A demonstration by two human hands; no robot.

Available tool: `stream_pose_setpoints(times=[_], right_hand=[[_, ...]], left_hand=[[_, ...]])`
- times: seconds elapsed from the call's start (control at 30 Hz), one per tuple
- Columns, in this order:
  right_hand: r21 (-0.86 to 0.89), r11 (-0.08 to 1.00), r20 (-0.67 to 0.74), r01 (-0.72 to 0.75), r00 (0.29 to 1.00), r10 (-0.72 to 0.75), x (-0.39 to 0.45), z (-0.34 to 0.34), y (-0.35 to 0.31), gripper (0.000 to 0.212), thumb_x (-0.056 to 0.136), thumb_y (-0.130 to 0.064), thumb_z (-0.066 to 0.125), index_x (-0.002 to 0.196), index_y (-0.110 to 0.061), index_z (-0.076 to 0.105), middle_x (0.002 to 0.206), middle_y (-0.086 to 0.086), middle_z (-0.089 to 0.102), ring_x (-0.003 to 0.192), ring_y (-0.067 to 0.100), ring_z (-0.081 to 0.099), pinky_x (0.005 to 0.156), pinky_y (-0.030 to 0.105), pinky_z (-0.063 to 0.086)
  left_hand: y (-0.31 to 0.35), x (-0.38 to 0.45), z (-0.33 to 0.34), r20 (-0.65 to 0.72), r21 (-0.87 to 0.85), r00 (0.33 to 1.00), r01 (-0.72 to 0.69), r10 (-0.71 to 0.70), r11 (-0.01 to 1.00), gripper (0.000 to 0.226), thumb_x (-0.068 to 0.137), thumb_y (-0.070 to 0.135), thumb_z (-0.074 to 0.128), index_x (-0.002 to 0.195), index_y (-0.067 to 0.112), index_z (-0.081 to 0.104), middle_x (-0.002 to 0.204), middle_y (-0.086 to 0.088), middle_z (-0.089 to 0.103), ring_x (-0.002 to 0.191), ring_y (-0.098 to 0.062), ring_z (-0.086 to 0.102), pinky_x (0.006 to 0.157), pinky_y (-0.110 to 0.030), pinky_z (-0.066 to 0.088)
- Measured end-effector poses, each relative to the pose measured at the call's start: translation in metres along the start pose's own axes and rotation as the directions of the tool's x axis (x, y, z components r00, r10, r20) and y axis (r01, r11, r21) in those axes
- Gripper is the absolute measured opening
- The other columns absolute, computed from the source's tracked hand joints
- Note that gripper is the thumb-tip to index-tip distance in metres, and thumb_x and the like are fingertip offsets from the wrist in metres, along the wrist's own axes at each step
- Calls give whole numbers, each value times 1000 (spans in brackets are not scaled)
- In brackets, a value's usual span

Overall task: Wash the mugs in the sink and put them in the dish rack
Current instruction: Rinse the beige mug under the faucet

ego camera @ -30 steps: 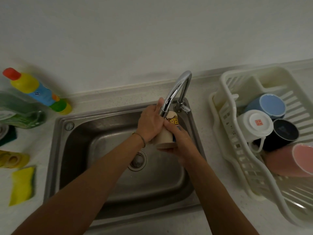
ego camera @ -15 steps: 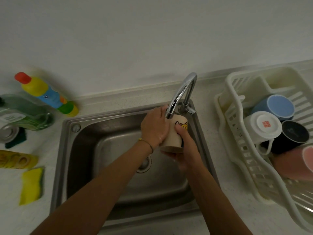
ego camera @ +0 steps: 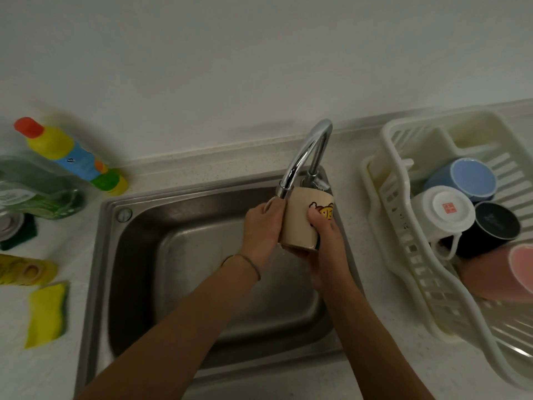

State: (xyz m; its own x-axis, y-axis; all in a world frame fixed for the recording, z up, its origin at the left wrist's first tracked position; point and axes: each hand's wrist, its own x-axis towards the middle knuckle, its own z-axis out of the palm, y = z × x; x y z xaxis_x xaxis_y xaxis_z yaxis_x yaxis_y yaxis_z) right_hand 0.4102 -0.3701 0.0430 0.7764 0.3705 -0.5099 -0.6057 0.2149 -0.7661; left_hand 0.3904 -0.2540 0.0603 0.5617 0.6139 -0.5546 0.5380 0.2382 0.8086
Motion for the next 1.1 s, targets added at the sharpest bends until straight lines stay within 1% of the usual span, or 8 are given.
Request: stream_pose_setpoints(times=[0.17,0.3,0.37,0.53,0.7,0.8,0.9,1.1], right_hand=[[-149,976,69,157,987,-148,-10,-7,8,76,71,-43,77,140,-24,51,119,4,69,107,22,70,77,32,59],[-32,996,53,88,995,-86,-11,-12,14,92,67,-57,83,142,-15,51,131,19,63,121,40,60,96,56,54],[-17,997,47,75,996,-74,-11,-13,15,99,64,-62,83,144,-16,49,133,20,61,122,41,59,96,55,52],[-58,988,53,145,988,-142,-5,-12,14,85,76,-47,73,150,-18,42,131,17,62,119,37,62,86,42,57],[-6,994,51,112,992,-112,-5,-13,14,87,67,-58,81,140,-19,53,130,18,64,120,39,61,97,56,51],[-82,989,82,125,990,-118,-5,-14,15,83,72,-48,75,145,-21,47,128,13,65,114,30,66,83,40,59],[-207,963,96,170,984,-152,-5,-10,13,73,67,-46,78,134,-37,50,120,-1,66,104,17,70,74,27,59],[27,998,17,57,998,-58,-1,-5,3,50,78,-40,73,125,-27,63,122,13,70,110,32,68,86,52,59]], left_hand=[[15,3,-2,51,-201,976,217,-211,955,17,88,23,65,73,16,71,82,-13,66,78,-26,62,74,-41,53],[15,-3,-5,126,-172,972,217,-197,961,29,93,21,54,64,19,56,55,0,46,51,-15,39,48,-19,37],[19,-5,-5,153,-129,977,169,-149,977,34,97,24,55,64,20,53,55,4,44,51,-13,36,45,-19,33],[20,-3,-1,96,-33,995,-7,10,999,32,101,20,56,71,12,60,73,-7,58,75,-22,56,68,-37,50],[13,-4,-9,177,-145,982,97,-71,985,29,97,14,44,68,18,49,50,5,40,49,-13,31,44,-20,30],[12,-2,-9,166,-100,985,63,-45,993,26,98,31,61,76,16,61,65,-2,51,61,-15,45,56,-25,38],[10,-1,-10,125,-164,991,68,-48,984,31,95,22,61,65,18,66,67,-4,56,64,-16,52,59,-29,45],[5,4,-17,360,-325,933,127,-1,937,38,108,20,33,73,16,47,51,8,32,46,-7,26,46,-22,24]])
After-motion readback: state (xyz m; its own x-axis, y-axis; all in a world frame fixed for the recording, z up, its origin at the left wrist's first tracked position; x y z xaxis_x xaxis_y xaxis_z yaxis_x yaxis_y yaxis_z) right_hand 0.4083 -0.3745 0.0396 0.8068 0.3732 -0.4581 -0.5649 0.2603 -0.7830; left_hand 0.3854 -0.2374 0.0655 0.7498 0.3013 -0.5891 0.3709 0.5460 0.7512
